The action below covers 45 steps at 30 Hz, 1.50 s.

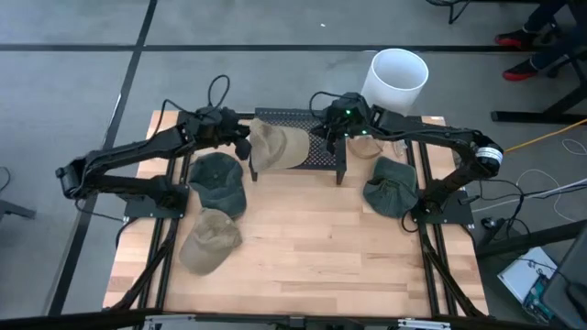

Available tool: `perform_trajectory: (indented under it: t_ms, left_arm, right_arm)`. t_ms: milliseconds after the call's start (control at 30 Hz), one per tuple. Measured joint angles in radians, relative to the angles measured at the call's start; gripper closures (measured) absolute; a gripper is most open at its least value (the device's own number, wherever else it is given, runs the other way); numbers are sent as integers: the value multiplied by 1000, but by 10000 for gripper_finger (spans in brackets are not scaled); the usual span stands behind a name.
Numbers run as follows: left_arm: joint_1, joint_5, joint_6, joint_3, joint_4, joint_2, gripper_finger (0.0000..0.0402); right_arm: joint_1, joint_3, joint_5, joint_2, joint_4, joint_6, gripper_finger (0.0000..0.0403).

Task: Pick & Place hat
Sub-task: Put the right brown cap on the shelf

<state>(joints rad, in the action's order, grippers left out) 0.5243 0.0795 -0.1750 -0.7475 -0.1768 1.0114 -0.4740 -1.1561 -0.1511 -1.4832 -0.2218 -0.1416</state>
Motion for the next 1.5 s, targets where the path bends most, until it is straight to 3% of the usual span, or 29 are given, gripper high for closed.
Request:
perform_trajectory:
  t_ms: [167,400,567,900,1167,1500]
  left_arm:
    - [-4,-59,-77,4,-114,-20,400]
    - [-65,-103,-74,4,-107,1,400]
    - [-94,-93,-33,4,-29,18,399]
    - [-118,-95,32,5,93,36,399]
    - [-118,-109,32,5,126,58,399]
    - [-108,-131,70,5,167,57,400]
  right_arm:
    - [4,0,-6,25,42,22,375]
    - [35,0,-114,11,122,36,381]
    - [34,0,-113,11,134,40,398]
    - [34,0,-114,-13,151,59,396]
    - [34,0,-114,-97,224,79,385]
    - [27,0,-112,-84,168,58,398]
